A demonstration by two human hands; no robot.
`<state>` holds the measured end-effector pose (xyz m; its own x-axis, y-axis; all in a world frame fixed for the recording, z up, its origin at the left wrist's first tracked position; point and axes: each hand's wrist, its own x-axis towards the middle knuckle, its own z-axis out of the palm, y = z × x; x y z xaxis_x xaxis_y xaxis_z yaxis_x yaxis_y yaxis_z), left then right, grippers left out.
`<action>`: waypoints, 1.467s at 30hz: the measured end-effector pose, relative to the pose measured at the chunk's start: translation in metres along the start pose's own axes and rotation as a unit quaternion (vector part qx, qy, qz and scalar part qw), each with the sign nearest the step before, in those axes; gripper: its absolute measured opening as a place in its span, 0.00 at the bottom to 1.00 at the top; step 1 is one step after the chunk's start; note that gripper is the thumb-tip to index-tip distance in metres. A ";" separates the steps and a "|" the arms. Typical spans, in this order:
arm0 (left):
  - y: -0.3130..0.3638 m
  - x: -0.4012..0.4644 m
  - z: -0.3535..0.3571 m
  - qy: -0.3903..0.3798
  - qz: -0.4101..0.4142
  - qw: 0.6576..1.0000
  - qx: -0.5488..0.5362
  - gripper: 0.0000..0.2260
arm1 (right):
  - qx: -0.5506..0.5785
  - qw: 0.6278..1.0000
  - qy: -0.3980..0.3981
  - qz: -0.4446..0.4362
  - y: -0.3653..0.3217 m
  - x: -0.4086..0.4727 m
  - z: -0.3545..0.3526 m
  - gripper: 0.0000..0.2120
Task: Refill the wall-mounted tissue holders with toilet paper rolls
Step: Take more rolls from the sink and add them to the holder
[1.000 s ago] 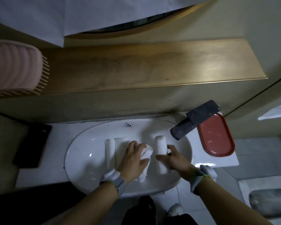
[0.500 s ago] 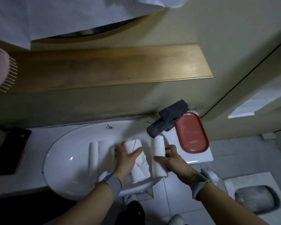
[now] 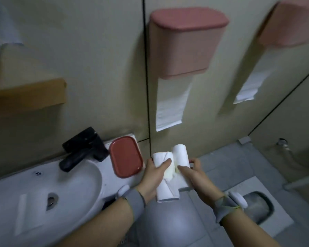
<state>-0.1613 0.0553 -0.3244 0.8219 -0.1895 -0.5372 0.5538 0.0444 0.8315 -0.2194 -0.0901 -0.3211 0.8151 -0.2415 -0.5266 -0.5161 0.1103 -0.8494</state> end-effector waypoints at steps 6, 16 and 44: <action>0.046 -0.001 0.159 -0.121 0.071 0.988 0.056 0.17 | 0.037 0.992 0.087 -0.086 -0.056 -0.010 -0.141 0.34; 0.166 0.059 0.304 -0.223 0.163 0.960 0.037 0.17 | 0.071 0.959 0.180 -0.206 -0.166 0.016 -0.311 0.21; 0.296 0.161 0.402 0.055 0.420 0.888 0.181 0.22 | -0.608 0.620 0.021 -0.497 -0.521 0.171 -0.451 0.22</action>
<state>0.0811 -0.3567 -0.1074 0.9436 -0.1413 0.2993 -0.3231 -0.1969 0.9257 0.0702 -0.6242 0.0474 0.8952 0.3632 0.2583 0.3959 -0.9142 -0.0868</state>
